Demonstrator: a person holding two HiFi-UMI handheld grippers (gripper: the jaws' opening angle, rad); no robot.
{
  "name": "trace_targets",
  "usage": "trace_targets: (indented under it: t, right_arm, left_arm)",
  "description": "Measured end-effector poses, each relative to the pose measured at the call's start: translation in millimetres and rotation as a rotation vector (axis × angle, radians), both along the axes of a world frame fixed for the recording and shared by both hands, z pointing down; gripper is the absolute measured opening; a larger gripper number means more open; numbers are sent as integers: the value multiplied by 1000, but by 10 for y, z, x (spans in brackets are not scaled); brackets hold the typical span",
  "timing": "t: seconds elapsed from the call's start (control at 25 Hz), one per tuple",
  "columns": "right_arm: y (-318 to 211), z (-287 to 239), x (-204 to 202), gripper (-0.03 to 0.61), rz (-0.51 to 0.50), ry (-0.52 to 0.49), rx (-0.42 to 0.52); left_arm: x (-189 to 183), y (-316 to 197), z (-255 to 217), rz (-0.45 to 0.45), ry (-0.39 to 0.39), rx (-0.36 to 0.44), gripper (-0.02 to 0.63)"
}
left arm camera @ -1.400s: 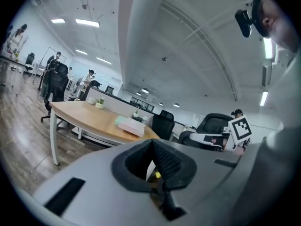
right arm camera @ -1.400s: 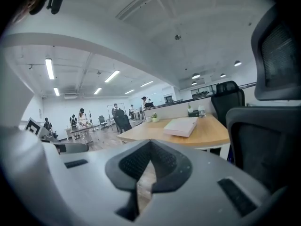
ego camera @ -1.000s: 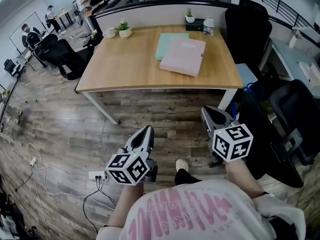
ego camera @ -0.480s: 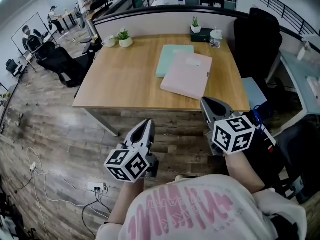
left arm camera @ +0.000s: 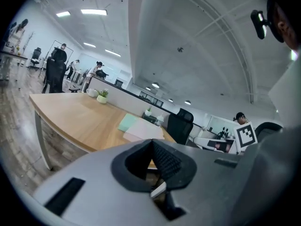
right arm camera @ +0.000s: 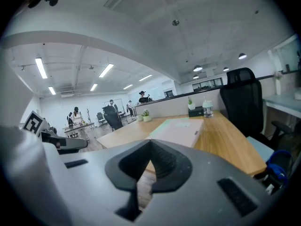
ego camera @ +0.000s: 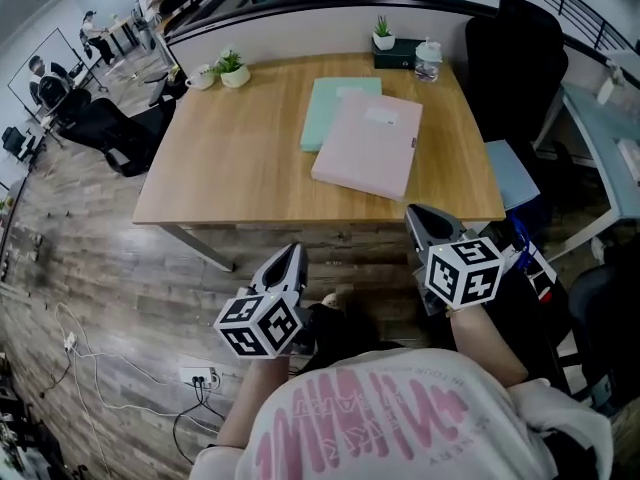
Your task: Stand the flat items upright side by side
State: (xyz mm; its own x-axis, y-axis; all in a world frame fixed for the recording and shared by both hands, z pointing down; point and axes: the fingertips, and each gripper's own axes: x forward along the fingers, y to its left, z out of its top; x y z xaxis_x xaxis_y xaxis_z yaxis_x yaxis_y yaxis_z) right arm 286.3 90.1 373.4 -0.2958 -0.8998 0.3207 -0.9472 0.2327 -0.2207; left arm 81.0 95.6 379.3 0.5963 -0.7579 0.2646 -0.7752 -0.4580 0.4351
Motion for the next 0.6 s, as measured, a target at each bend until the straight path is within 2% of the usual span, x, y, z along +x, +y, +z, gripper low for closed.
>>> trace_targets:
  t: [0.2,0.4,0.6]
  right_arm:
    - [-183,213,222,-2,65,-17,-60]
    - [-447,266,434,-2,110,-27,-55]
    - [-718,262,693,0,193,-47,-51]
  left_arm:
    - [116,-294,97,26,-2,-26,3]
    - [256,-768,241,38,-19,-52,3]
    - [522,-1259,248,120,-23,-56,3]
